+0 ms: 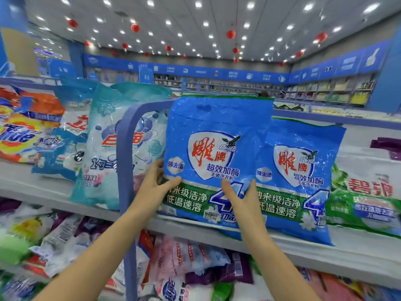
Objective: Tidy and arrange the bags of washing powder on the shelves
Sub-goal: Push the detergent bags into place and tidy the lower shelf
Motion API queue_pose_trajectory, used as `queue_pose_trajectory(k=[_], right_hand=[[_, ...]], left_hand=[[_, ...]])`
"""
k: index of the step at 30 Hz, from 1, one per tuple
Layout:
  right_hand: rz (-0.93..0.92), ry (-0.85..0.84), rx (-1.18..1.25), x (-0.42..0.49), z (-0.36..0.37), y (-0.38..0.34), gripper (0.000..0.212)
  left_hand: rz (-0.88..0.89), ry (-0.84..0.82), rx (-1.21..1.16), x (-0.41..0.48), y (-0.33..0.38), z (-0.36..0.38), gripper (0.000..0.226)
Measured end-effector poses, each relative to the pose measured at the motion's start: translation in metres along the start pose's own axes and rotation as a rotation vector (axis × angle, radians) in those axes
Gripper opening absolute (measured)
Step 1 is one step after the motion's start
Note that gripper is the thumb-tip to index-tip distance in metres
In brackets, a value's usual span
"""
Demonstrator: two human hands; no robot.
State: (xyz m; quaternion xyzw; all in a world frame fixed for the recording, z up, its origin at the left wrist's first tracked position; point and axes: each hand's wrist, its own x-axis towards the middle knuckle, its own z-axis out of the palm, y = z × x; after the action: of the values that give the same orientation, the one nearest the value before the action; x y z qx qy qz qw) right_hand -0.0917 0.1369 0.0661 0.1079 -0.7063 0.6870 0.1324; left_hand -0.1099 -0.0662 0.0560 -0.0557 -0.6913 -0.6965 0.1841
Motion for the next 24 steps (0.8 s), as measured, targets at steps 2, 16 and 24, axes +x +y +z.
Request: queue_pose_trajectory(k=[2, 16, 24], right_hand=[[0.010, 0.068, 0.027, 0.004, 0.012, 0.002, 0.106], [-0.099, 0.320, -0.166, 0.040, 0.033, 0.017, 0.088], [-0.232, 0.407, -0.299, 0.039, 0.024, 0.014, 0.049]], left_hand=[[0.029, 0.065, 0.027, 0.003, 0.007, 0.007, 0.029], [0.058, 0.446, 0.346, 0.035, 0.004, 0.053, 0.042], [0.009, 0.413, 0.267, 0.034, 0.002, 0.045, 0.036]])
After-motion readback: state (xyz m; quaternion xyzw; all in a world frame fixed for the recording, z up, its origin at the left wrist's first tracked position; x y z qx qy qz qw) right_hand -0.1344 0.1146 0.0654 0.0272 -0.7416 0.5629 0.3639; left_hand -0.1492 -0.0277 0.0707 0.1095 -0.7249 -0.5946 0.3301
